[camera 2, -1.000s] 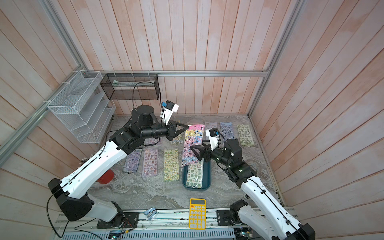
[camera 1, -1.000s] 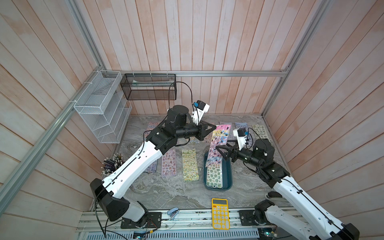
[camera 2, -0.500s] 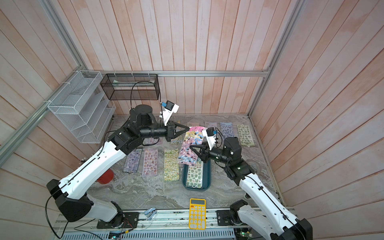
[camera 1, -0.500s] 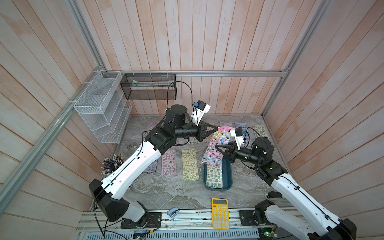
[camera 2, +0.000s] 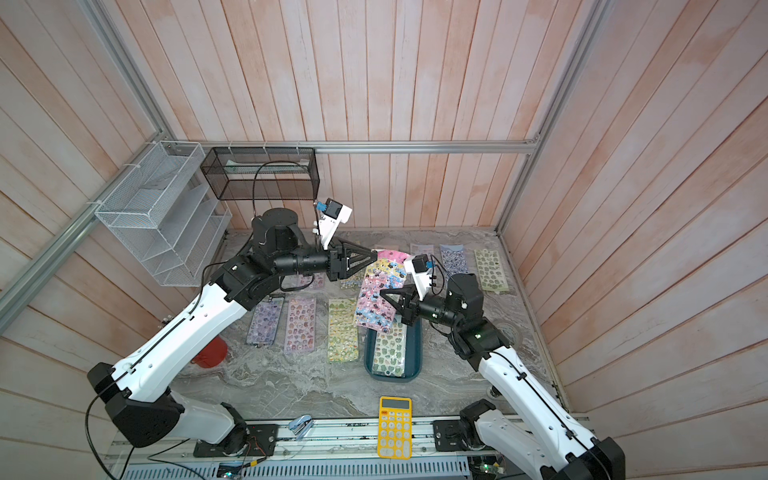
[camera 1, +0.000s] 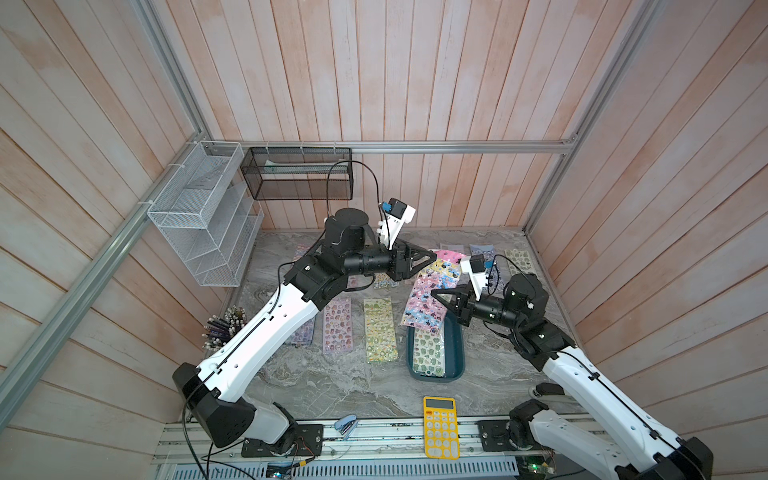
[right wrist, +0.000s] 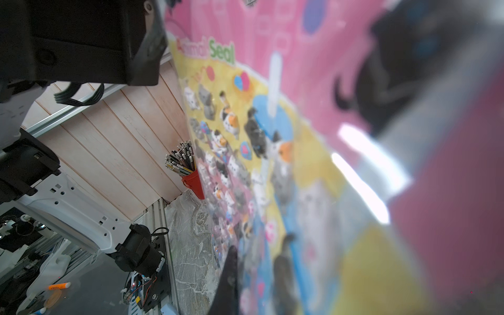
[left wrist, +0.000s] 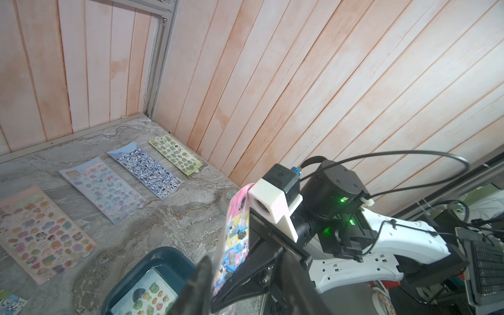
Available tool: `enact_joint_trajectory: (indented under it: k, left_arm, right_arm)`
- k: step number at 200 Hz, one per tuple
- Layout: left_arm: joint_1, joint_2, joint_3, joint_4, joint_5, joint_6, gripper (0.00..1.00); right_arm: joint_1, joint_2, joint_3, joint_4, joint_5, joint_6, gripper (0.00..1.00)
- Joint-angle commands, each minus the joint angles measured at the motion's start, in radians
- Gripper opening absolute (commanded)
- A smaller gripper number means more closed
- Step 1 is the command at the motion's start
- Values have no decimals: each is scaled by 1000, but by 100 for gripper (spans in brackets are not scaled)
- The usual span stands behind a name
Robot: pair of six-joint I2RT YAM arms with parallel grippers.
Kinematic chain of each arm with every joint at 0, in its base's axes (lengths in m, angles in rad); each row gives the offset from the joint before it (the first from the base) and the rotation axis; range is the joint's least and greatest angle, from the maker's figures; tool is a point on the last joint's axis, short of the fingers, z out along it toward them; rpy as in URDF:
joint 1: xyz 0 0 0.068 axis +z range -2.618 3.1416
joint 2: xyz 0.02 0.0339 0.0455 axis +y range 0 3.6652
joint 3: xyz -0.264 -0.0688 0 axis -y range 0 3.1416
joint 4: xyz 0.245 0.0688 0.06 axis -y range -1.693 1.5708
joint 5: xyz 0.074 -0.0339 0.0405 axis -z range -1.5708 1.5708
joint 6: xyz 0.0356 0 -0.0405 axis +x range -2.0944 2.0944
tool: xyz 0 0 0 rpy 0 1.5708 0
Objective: Take the stickers out of the storage box
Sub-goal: Pick up the sticker from the storage box.
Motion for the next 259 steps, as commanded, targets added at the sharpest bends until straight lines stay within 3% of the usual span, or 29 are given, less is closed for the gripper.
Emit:
enact_joint_trajectory:
  k: [1,43,107,179,240,248,259]
  left_arm:
    - [31,-61,-57,47,-18,-23,71]
    - [61,-109,-188,31,-19,-41,79]
    - [61,-169,-318,66,47,-54,79]
    - [47,-120,-350,115,163,-80,76]
    - [15,-57,-318,141,209,-93,58]
    - [15,-54,-315,141,211,-96,52]
    - [15,-52,-313,144,211,-98,34]
  right_arm:
    - [-5,3,51,-34,-8,-34,0]
    - [-16,22,88,-67,-1,-60,0]
    - [-26,83,128,-77,-15,-71,0]
    - [-31,124,171,-105,-35,-90,0]
    - [-30,145,184,-109,-49,-97,0]
    - [-30,145,184,-110,-51,-98,0]
    - [-55,145,184,-109,-53,-98,0]
